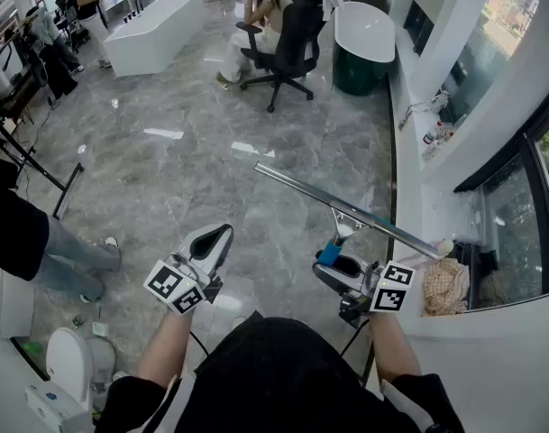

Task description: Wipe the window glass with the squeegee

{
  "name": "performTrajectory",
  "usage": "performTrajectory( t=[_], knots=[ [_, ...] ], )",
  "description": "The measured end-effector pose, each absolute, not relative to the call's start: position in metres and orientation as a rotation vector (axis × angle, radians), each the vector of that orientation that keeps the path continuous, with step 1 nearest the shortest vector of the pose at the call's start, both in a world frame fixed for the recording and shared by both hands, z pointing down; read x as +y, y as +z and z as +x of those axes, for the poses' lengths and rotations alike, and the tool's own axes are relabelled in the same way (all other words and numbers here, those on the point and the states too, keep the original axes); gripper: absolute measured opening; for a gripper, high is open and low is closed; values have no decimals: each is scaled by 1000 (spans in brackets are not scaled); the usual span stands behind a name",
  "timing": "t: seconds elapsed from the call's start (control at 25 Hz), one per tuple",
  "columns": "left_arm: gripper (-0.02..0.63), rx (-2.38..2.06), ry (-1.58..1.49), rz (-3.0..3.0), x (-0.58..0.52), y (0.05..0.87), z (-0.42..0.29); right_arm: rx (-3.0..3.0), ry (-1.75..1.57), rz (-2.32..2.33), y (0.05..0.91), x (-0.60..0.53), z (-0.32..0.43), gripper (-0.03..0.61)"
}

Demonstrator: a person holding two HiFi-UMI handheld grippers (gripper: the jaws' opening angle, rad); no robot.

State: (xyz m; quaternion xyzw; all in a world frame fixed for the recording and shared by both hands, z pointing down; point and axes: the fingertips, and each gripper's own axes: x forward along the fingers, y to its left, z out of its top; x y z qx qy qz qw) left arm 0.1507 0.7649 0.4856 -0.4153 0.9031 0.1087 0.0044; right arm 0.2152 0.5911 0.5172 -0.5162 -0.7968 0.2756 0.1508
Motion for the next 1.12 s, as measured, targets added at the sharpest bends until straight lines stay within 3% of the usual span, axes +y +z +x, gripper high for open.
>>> performTrajectory(
  t=[1.12],
  knots=[
    [0,2782,296,-1368,813,476,139,-2236,768,-1448,506,637,207,150]
  ],
)
